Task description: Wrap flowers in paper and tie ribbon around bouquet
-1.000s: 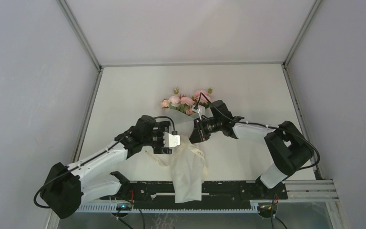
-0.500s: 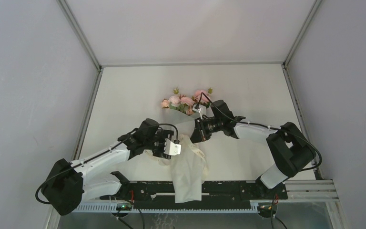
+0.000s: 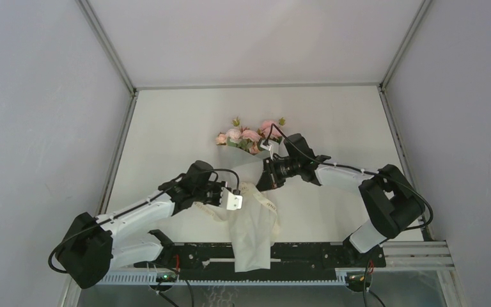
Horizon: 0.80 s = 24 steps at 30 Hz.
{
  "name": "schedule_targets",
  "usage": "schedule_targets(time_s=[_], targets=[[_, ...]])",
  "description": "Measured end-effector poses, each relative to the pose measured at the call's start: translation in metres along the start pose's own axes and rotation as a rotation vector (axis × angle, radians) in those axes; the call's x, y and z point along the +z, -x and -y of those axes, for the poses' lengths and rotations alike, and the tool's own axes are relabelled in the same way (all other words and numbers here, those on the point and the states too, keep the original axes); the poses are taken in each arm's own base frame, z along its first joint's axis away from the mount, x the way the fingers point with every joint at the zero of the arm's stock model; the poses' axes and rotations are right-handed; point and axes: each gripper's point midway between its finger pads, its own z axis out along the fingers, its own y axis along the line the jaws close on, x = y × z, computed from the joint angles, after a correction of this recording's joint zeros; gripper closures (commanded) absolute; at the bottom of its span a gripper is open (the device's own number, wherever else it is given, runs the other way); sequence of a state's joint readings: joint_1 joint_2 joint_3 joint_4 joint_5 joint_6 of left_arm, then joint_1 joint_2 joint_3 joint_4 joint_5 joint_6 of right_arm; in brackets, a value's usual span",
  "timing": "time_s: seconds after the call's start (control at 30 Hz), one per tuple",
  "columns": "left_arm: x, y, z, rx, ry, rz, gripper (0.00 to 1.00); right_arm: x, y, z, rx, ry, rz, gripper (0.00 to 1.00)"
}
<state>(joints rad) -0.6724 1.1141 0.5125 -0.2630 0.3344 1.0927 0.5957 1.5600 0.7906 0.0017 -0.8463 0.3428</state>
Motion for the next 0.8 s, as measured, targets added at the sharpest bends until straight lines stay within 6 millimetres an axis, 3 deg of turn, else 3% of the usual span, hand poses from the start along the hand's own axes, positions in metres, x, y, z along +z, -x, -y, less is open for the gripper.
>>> schedule_targets(time_s=[0.2,0.4,0.7,0.8], targets=[[0.0,-0.003,0.002,0.013,-0.003,-0.011,1.0,-0.007,0.007,0.001,0.0,-0.03,0.031,1.0],[-0.003,-0.002,-0.003,0.038,0.02,-0.014,1.0,-0.024,0.026,0.001,-0.021,-0.108,0.124,1.0],[-0.009,-0.01,-0.003,0.061,0.026,-0.057,1.0,-0.039,0.034,0.035,0.071,-0.318,0.201,1.0],[-0.009,-0.013,0.001,0.068,0.021,-0.064,1.0,-0.043,0.036,0.038,0.09,-0.34,0.217,1.0]])
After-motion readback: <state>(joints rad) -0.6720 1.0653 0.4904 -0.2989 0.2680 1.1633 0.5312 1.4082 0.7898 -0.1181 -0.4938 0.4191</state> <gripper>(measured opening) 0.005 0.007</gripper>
